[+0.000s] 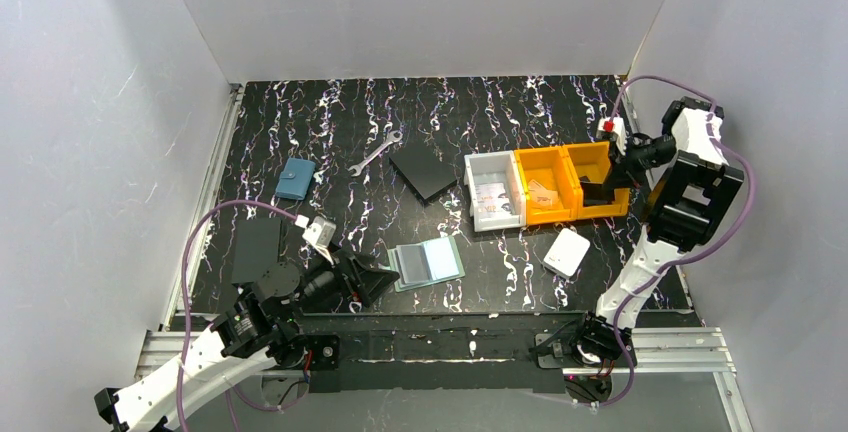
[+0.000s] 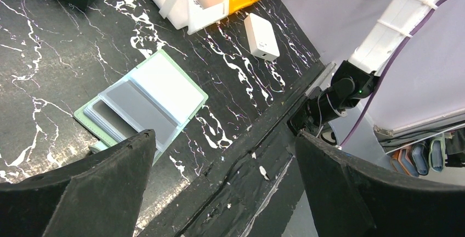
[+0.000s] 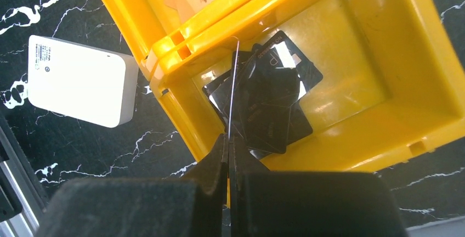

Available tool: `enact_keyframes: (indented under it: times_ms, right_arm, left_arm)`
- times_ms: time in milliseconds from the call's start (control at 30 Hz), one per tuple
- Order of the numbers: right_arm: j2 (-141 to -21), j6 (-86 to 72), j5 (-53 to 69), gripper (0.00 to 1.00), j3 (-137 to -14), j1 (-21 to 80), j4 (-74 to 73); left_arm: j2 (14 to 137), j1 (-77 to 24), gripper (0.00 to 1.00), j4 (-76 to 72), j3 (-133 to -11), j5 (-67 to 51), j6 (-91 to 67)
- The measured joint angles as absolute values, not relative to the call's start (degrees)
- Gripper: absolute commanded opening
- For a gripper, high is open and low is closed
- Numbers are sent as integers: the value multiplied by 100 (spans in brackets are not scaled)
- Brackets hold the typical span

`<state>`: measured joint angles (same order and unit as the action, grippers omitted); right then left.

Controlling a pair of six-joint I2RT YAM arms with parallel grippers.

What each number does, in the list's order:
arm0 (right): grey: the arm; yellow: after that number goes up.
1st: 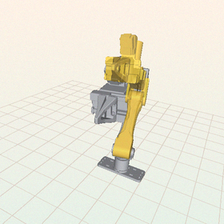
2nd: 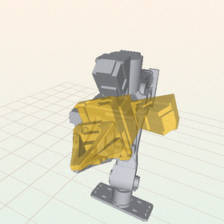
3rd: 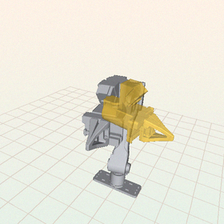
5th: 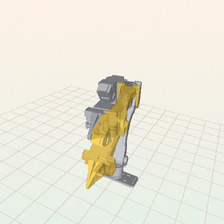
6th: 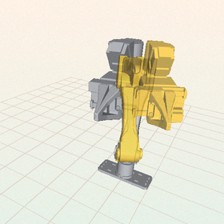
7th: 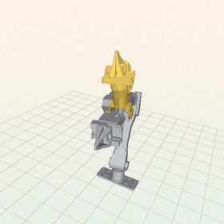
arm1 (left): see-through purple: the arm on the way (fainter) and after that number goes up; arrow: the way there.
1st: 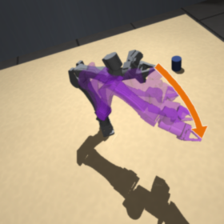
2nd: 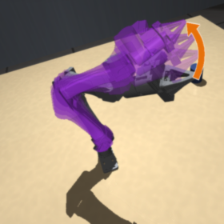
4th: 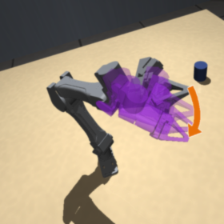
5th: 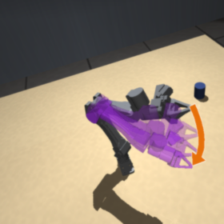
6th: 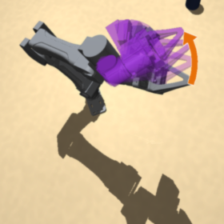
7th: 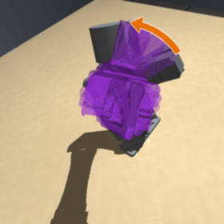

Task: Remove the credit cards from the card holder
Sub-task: Place the credit card in the storage box, then reset both arms

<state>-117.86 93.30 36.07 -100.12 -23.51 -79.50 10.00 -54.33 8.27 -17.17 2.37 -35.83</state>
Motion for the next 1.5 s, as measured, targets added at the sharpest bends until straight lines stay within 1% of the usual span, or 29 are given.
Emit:
enact_keyframes:
  times_ms: [167, 333, 433, 533, 667, 833, 1033, 1133, 1233, 1267, 1333, 1433, 1500]
  right_arm:
    - [-11878, 9317, 3548, 2, -9944, -2338, -7940]
    - [-11898, 9139, 3481, 8, -9926, -2287, -7843]
    - [-11900, 8980, 3450, 15, -9913, -2239, -7754]
    - [-11900, 8759, 3420, 26, -9896, -2182, -7629]
    - [-11898, 8259, 3369, 33, -9854, -2112, -7247]
    - [-11880, 7570, 3350, 38, -9894, -2053, -6810]
    - [-11489, 6552, 3190, 41, -9959, -1986, -6145]
    - [-11192, 6243, 3188, 44, -10095, -1933, -6108]
    - [-10761, 5979, 3404, 46, -10106, -1898, -6182]
    - [-10567, 5876, 3516, 48, -10047, -1890, -6184]
    - [-10005, 5623, 3793, 58, -9653, -1868, -6075]
    - [-8855, 4960, 4150, 82, -8595, -1863, -5642]
    - [-8071, 4431, 4296, 94, -7854, -1861, -5170]
  left_arm:
    - [1000, -5433, 98, 825, -1717, 237, -3603]
    - [1002, -5433, 98, 823, -1712, 235, -3607]
    - [1002, -5433, 98, 821, -1682, 235, -3612]
    - [1002, -5433, 98, 825, -1653, 235, -3625]
    - [1002, -5433, 98, 823, -1653, 235, -3638]
    - [1000, -5433, 98, 821, -1653, 237, -3682]
    - [915, -5433, 98, 832, -1653, 257, -3872]
    - [810, -5433, 98, 860, -1653, 336, -4038]
    - [670, -5433, 98, 943, -1653, 475, -4167]
    - [611, -5433, 98, 972, -1653, 537, -4202]
    - [523, -5430, 98, 1041, -1673, 635, -4204]
    - [655, -5428, 98, 1518, -2032, 937, -4101]
    - [1000, -5422, 98, 1863, -2521, 1105, -3933]
